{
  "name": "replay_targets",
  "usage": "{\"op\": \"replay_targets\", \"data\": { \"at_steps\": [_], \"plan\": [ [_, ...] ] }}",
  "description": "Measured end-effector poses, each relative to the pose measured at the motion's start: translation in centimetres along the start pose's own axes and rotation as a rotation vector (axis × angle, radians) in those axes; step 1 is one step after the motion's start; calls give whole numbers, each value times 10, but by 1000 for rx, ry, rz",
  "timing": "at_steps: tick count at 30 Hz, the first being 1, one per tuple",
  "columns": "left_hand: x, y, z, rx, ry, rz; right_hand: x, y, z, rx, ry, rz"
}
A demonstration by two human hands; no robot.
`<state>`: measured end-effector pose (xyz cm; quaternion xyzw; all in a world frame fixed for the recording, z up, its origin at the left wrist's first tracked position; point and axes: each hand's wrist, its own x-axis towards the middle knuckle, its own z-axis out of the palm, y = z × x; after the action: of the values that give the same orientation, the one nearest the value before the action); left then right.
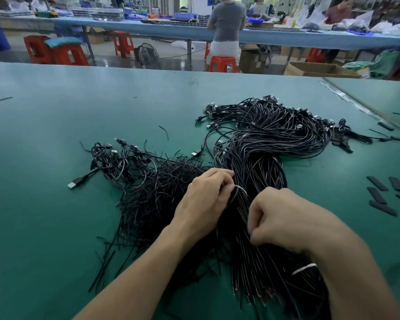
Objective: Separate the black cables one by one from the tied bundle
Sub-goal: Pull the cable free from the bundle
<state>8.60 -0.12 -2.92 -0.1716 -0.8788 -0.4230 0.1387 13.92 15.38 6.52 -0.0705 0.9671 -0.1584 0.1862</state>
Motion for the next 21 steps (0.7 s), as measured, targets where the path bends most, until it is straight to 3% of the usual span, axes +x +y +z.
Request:
{"op": "replay_targets", "data": {
  "at_steps": [7,12,17,21],
  "plan": [
    [-1,2,-1,-12,3,30,29,-3,24,209,376,152],
    [-1,4,-2,-54,-5,18,37,-6,35,288,450,215],
    [-2,5,-1,-35,-3,11,34,-4,32,292,412,186],
    [-2,5,-1,6,4,14,19,2,11,310,188,-1]
  ]
}}
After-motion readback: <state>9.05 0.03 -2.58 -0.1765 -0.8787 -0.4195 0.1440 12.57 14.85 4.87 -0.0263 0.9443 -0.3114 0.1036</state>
